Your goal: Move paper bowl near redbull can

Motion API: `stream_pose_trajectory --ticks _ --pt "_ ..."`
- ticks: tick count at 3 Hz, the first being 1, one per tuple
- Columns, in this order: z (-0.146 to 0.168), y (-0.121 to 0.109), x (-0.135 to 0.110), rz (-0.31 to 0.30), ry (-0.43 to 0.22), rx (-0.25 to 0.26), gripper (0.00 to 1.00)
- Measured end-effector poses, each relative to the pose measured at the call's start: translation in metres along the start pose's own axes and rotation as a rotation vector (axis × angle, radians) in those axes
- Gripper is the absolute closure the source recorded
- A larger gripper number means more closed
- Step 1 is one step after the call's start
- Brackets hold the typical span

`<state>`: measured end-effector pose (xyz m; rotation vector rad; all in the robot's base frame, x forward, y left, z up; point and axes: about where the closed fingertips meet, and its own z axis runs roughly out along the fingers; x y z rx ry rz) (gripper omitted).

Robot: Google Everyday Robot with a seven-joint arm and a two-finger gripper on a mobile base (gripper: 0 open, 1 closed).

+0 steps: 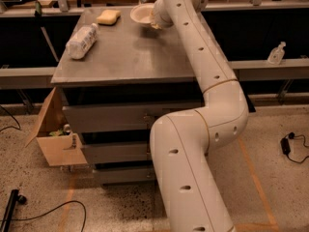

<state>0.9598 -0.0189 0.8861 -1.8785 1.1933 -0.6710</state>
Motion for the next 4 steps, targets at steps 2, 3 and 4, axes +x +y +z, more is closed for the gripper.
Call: stream_pose_trajectory --ticks 2,3,4 --pt "0.003 -0.012 -0.014 -0.009 -0.03 0.04 0.0" --pt "0.003 -0.013 -0.014 -0.009 -0.031 0.042 0.0" --pt "-0.026 -0.033 0.009 0.041 0.027 0.081 0.0"
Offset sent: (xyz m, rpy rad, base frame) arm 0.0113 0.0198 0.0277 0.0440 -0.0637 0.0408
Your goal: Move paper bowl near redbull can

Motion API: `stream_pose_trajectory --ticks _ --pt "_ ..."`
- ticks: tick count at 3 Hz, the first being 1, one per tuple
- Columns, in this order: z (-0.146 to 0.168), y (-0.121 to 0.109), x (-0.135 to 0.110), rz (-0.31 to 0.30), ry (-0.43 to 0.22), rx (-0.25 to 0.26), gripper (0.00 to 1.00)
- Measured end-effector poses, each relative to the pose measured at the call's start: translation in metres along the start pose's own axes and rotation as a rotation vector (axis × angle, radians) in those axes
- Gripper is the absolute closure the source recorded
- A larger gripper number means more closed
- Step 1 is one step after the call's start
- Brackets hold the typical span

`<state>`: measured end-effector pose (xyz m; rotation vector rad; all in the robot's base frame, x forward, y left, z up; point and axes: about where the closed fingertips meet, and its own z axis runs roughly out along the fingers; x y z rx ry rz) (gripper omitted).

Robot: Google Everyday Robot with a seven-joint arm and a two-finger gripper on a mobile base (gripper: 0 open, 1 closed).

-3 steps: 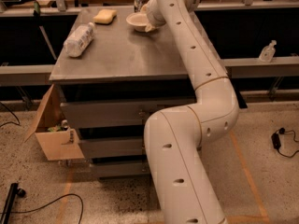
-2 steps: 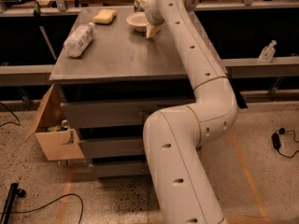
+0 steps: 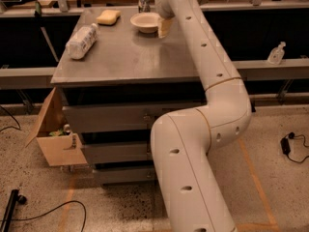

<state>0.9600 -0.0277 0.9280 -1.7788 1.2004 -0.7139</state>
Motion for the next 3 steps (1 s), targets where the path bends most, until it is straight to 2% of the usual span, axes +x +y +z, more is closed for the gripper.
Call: stream_pose_trajectory --ticks 1,2,3 --pt "-0.075 -0.048 0.047 0.069 0.144 0.086 0.0" --pt "-0.128 -0.074 0.058 0.053 0.202 0.152 0.0" --pt "-0.143 -0.086 0.054 0.047 0.202 0.189 0.0"
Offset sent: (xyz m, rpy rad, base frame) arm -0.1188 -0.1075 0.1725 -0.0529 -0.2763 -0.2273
